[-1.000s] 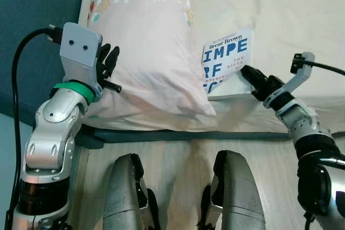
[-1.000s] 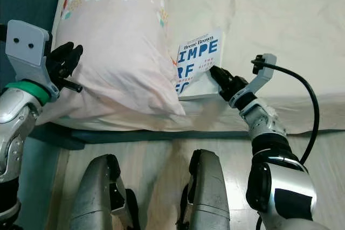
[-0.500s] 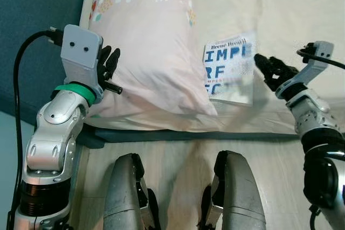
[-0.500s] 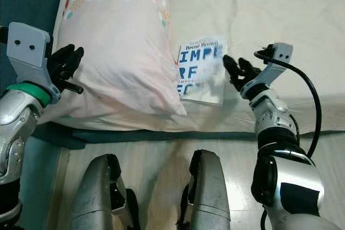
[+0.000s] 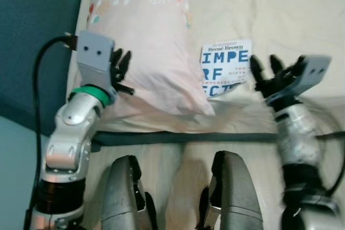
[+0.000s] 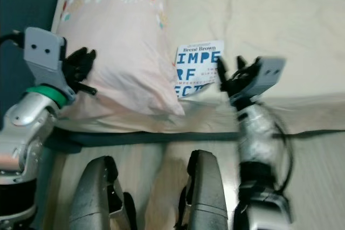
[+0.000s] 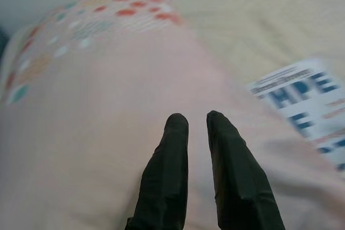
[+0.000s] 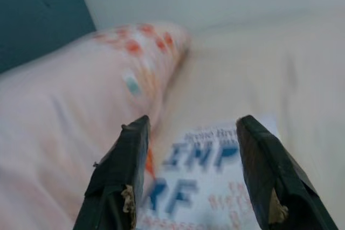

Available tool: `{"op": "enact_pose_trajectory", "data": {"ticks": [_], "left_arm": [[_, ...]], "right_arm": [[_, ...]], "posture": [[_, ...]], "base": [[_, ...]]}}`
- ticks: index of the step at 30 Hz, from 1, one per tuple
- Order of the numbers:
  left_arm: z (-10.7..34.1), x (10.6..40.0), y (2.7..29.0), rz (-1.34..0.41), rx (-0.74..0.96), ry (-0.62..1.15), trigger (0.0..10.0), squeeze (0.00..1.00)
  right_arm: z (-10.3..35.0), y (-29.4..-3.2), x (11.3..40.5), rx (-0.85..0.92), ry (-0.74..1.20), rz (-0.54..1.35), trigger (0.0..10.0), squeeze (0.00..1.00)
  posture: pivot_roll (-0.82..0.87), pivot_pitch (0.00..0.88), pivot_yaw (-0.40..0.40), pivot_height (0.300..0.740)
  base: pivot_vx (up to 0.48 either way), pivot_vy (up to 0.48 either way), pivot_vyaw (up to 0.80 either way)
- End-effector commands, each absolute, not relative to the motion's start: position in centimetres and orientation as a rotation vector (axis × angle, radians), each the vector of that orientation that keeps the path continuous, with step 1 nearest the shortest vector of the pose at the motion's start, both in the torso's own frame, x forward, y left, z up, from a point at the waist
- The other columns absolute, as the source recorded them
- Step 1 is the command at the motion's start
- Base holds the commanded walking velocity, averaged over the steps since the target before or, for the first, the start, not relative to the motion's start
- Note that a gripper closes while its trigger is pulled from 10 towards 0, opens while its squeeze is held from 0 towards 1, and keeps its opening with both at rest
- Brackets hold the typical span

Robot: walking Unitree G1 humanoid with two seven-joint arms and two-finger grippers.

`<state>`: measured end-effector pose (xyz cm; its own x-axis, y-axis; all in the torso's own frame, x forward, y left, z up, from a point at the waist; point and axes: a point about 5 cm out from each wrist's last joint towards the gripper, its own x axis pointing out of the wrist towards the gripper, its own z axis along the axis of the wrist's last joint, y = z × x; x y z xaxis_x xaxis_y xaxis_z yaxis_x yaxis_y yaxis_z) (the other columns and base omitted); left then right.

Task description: Clean up the room

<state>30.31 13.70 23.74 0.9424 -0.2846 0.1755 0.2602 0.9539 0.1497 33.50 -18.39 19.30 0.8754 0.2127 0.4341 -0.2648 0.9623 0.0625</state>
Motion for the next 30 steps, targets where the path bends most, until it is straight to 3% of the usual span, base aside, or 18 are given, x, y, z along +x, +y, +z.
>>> {"op": "enact_pose_trajectory", "data": {"ticks": [1,4,15,30], "left_arm": [[23.9,29.5,13.5,-0.316,0.100,-0.217,10.0,0.00],[23.9,28.3,12.4,-0.403,0.102,-0.231,10.0,0.00],[21.8,28.5,11.4,-0.356,0.071,-0.205,10.0,0.00],[21.5,29.9,9.4,-0.385,0.005,-0.183,10.0,0.00]], "right_arm": [[20.2,-17.7,32.8,0.106,-0.490,0.227,10.0,0.00],[21.0,-15.8,32.0,0.108,-0.544,0.222,10.0,0.00],[22.2,-14.7,32.3,0.128,-0.553,0.190,10.0,0.00],[22.1,-14.5,32.1,0.105,-0.525,0.168,10.0,0.00]], "posture": [[-0.01,0.107,0.077,0.531],[-0.02,0.071,0.057,0.531],[-0.03,0.000,0.023,0.560],[-0.05,0.000,0.026,0.619]], "base": [[0.000,0.000,0.00],[0.000,0.000,0.00],[0.000,0.000,0.00],[0.000,0.000,0.00]]}}
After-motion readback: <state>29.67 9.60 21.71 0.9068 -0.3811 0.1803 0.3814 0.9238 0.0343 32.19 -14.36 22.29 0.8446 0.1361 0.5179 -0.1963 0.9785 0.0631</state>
